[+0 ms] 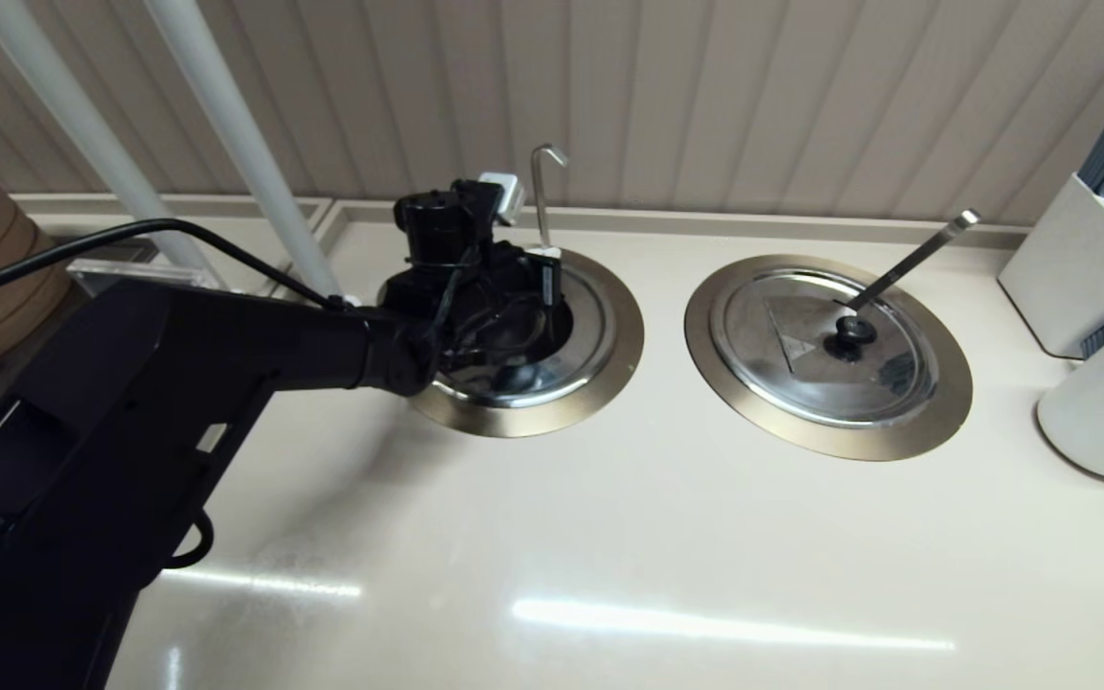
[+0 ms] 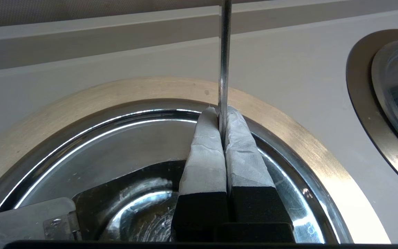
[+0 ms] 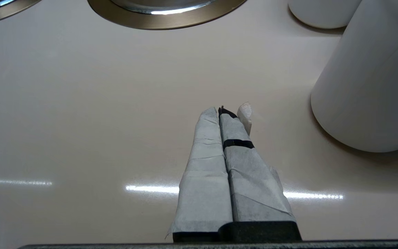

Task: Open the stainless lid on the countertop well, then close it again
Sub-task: Stir with a spoon

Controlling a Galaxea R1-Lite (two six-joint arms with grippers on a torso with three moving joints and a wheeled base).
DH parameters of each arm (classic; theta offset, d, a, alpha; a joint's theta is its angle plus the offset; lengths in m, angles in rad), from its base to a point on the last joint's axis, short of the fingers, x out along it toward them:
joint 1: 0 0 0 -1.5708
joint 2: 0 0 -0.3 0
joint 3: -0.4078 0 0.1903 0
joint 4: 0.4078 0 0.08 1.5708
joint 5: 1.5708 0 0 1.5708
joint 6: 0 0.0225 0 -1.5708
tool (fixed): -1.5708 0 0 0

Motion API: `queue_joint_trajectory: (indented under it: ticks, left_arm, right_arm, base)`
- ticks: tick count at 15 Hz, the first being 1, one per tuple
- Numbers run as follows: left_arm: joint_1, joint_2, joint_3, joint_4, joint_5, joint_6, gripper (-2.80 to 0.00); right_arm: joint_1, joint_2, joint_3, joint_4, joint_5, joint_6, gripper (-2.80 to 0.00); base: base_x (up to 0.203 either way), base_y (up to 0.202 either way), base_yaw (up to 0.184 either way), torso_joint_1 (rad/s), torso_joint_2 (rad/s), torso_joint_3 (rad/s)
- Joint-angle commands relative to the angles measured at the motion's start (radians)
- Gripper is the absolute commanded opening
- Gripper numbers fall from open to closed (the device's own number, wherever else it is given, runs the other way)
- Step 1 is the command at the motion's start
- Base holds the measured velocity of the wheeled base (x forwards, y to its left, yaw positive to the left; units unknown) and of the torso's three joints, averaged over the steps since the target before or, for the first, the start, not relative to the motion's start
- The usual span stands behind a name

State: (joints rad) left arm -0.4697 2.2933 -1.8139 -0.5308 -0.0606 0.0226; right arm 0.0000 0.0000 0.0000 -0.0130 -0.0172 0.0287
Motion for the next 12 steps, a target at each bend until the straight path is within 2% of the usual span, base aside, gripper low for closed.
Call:
queue_joint_trajectory:
  ticks: [1,6,12]
  left_arm:
    - [0.005,-0.050,0.008,0.015,-0.001,0.002,-2.80]
    - [0.010,-0.087,0.024,0.037,-0.003,-0.007,-2.80]
    - [-0.013,-0.106,0.044,0.040,-0.009,-0.056,-2.80]
  right_arm:
    - [0.000,0.000,0.005,-0.001,0.000,0.000,-2.80]
    - [0.000,0.000,0.005,-0.001,-0.001,0.000,-2.80]
    - [0.000,0.000,0.005,-0.001,0.000,0.000,-2.80]
  base:
    - [0.000,0.000,0.000,0.000,0.00,0.000]
    - [0.000,0.000,0.000,0.000,0.00,0.000]
    - [0.000,0.000,0.000,0.000,0.00,0.000]
